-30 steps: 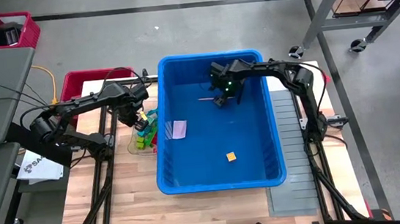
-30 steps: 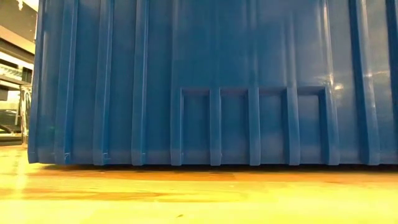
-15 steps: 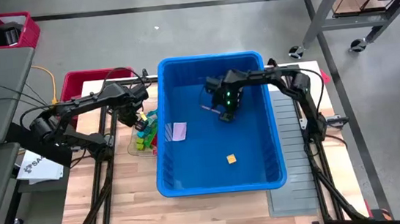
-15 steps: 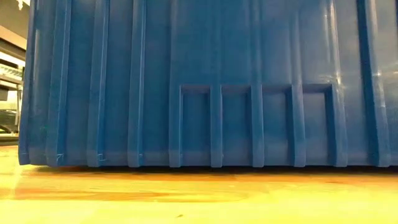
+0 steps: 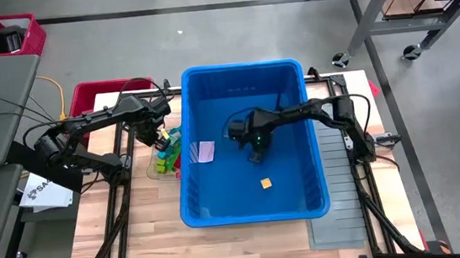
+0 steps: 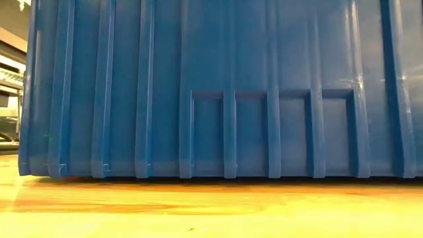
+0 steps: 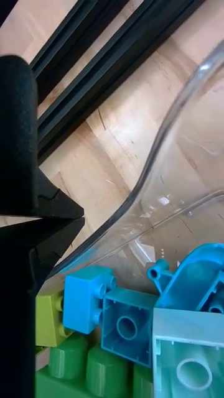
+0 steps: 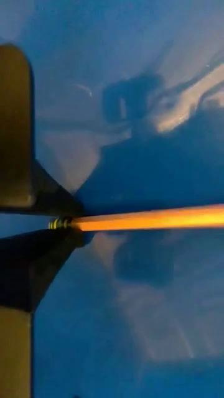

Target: Sort blocks

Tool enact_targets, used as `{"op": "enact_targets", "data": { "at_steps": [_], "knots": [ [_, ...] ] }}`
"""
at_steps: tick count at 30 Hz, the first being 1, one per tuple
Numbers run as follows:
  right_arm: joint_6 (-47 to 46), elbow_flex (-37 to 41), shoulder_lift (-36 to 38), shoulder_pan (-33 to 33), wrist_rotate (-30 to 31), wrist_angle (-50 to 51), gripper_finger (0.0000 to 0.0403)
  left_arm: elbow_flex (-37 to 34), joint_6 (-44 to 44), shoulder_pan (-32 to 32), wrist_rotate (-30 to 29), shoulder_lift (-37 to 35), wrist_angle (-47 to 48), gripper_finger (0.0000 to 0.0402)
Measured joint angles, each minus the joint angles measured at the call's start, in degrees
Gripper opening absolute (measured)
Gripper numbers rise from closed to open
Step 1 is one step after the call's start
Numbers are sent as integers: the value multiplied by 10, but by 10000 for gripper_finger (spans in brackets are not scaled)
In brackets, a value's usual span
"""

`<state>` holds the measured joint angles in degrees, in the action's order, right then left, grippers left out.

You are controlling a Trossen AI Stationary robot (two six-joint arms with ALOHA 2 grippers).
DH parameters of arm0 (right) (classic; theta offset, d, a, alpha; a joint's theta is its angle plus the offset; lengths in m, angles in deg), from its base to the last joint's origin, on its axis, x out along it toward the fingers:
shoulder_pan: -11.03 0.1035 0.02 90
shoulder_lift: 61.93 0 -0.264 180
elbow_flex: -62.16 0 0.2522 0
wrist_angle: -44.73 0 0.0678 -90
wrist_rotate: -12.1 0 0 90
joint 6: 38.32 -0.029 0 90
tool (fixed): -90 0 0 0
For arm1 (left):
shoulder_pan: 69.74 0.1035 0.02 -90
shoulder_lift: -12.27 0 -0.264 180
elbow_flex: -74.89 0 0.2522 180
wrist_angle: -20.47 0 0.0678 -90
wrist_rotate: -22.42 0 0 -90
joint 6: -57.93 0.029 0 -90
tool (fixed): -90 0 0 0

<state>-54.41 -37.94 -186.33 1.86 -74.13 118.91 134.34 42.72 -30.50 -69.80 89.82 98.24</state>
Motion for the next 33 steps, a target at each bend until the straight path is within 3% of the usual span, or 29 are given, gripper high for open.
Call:
{"op": "enact_targets", "data": {
  "at_steps": [4, 7, 16, 21, 27, 30, 33],
  "knots": [
    [-16, 2, 21, 20, 32, 16, 6, 0, 4, -3, -1, 0, 0, 0],
    [-22, 7, 53, 23, 13, 35, 1, 0, 9, -3, -2, 0, -1, 0],
    [-118, 4, 200, 10, 33, 20, 0, 0, 7, -3, -2, 0, -1, 0],
    [-214, 3, 273, 6, -27, -109, 1, 0, 13, -3, -1, 0, -1, 0],
    [-321, 1, 299, 21, -80, -414, 1, 0, 18, -3, -1, 0, -2, 0],
    [-329, 2, 298, 26, -67, -448, 0, 0, 18, -3, -2, 0, -1, 0],
    [-304, 2, 298, 23, -28, -374, 0, 0, 18, -3, -2, 0, -2, 0]
  ]
}}
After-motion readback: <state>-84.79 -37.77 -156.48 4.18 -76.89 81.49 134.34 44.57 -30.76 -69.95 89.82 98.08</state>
